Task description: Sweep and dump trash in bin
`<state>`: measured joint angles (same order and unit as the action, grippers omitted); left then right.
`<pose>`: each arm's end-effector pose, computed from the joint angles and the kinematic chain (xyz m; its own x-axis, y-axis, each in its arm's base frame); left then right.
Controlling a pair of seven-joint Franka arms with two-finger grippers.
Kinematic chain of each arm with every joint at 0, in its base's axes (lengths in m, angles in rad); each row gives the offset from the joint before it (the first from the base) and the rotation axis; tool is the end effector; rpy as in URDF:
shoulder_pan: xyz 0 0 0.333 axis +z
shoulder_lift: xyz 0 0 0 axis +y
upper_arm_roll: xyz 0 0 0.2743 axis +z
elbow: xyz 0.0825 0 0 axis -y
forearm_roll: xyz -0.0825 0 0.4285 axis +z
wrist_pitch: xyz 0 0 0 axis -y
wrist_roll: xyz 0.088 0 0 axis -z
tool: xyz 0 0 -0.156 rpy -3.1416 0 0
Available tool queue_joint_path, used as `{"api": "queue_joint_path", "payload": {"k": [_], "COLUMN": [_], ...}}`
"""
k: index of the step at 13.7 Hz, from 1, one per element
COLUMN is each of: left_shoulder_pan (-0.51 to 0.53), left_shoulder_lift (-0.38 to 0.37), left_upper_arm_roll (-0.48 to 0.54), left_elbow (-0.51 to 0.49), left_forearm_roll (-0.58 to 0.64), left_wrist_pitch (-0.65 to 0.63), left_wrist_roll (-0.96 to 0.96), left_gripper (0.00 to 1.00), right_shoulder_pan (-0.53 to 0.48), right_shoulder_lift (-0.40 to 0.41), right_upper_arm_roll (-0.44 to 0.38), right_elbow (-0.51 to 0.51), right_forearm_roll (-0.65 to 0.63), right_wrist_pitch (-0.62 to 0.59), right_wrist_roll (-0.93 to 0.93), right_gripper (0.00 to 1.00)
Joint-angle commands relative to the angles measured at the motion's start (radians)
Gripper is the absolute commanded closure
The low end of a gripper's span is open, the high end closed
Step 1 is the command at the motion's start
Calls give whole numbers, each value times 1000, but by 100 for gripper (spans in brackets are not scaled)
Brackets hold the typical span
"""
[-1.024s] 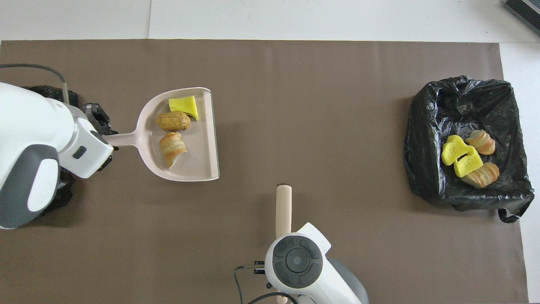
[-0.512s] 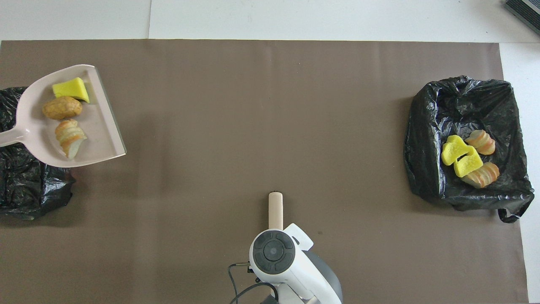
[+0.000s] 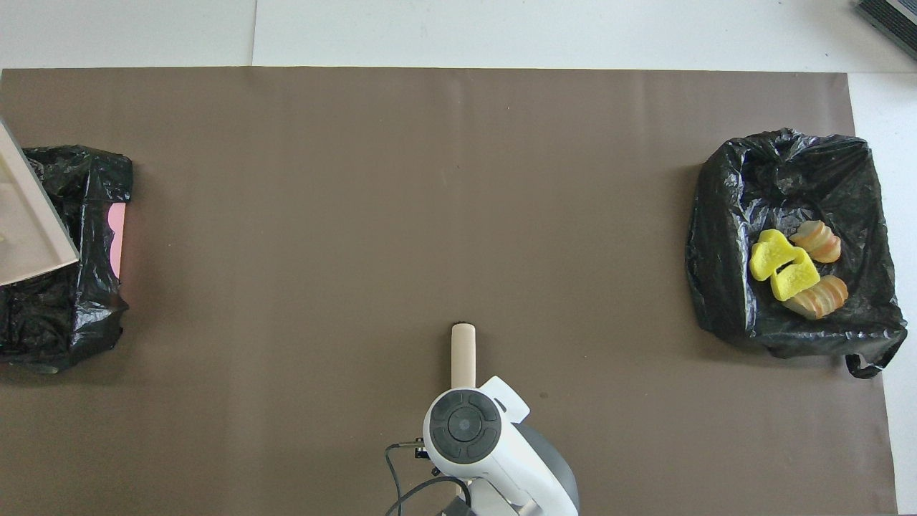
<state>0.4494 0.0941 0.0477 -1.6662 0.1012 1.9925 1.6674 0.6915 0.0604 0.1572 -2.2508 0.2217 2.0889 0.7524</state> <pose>0.5805 0.3263 0.4677 0.3708 -0.9203 -0.1252 -0.9153 -0.3393 -0.2169 0.3303 0.4072 0.2043 0.9578 -0.0377 -0.2850 -0.0299 -0.9990 0.0317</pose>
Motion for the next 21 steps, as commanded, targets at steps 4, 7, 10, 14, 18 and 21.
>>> {"api": "queue_joint_path", "payload": {"k": [4,7,10,14,18,21], "left_shoulder_pan": [17,-14,-18,-28,-57,-77], "left_shoulder_lift": [81,67,68,64,29,3], "left_upper_arm_roll": [-11,-11,-11,-11,-12,-25], "left_elbow": [59,22,29,34,39,60], "left_forearm_roll": [303,464,557,667,742,724], "left_wrist_pitch": [77,74,71,58,26,6], "left_wrist_roll": [55,48,37,26,28,22], "left_gripper": [100,100,100,100,100,100], "right_shoulder_pan": [-136,-245,-363,-483,-584,-650], "right_shoulder_lift": [3,-31,-54,-57,-86,-120], "right_upper_arm_roll": [-5,-8,-10,-10,-10,-11], "right_elbow": [92,125,181,290,390,459], "right_forearm_roll": [-86,-139,-183,-240,-240,-237], "right_wrist_pitch": [20,8,-4,-36,-162,-274], "right_wrist_roll": [-41,-82,-91,-113,-303,-390], "right_gripper": [0,0,0,0,0,0]}}
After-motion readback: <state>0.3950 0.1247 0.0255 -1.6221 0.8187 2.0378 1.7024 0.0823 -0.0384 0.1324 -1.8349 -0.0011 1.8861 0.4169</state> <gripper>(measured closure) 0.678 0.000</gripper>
